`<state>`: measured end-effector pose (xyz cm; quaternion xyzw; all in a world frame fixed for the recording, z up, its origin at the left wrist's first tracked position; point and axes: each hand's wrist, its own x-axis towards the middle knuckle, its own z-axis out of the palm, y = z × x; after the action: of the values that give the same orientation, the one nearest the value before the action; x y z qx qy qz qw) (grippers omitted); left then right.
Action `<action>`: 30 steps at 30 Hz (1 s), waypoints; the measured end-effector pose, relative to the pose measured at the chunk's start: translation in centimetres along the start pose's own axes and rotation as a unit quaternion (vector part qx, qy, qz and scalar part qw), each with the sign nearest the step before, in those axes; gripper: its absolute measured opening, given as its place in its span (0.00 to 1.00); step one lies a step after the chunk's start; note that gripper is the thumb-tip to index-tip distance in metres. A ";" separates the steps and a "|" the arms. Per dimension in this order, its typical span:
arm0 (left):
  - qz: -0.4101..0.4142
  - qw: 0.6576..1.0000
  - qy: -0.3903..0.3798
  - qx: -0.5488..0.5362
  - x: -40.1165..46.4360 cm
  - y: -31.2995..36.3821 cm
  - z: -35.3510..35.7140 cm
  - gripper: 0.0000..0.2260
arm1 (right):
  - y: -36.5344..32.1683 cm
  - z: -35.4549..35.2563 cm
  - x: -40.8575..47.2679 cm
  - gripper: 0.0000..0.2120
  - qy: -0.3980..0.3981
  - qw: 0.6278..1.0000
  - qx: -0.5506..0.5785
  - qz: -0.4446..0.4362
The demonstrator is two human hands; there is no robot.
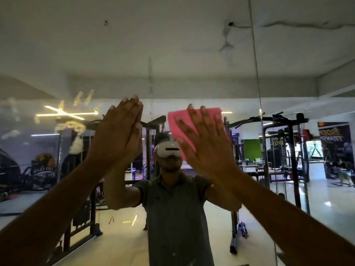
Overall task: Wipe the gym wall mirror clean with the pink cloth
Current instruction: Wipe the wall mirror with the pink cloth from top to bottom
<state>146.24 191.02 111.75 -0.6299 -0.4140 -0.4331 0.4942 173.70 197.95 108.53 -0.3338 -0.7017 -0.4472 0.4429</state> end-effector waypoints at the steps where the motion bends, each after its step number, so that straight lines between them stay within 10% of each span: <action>1: 0.009 1.000 0.005 -0.003 0.0 -0.2 -0.1 0.27 | 1.0 -0.3 1.2 0.34 0.009 0.999 -0.005 0.035; 6: -0.001 0.999 0.039 -0.020 0.7 -1.4 -0.1 0.26 | -2.2 -1.2 9.5 0.33 0.041 0.991 -0.011 0.127; 12: 0.029 0.999 0.021 0.003 0.5 -2.9 -0.6 0.27 | -6.0 0.2 -0.2 0.35 -0.021 0.999 -0.008 -0.027; 19: 0.077 0.996 0.000 0.051 -0.2 -6.8 -1.9 0.28 | -6.7 -1.5 10.1 0.36 0.030 0.983 -0.017 0.180; 26: 0.057 0.997 -0.035 0.025 -0.1 -7.7 -2.5 0.28 | -10.2 0.5 0.2 0.33 -0.014 1.000 -0.017 -0.005; 30: 0.060 0.996 -0.058 0.025 -0.1 -7.9 -2.6 0.29 | -7.3 -1.0 6.0 0.35 -0.008 0.990 -0.013 0.143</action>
<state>138.32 189.82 114.08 -0.6652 -0.4141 -0.3549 0.5100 165.36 194.73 111.81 -0.4396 -0.6444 -0.3861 0.4924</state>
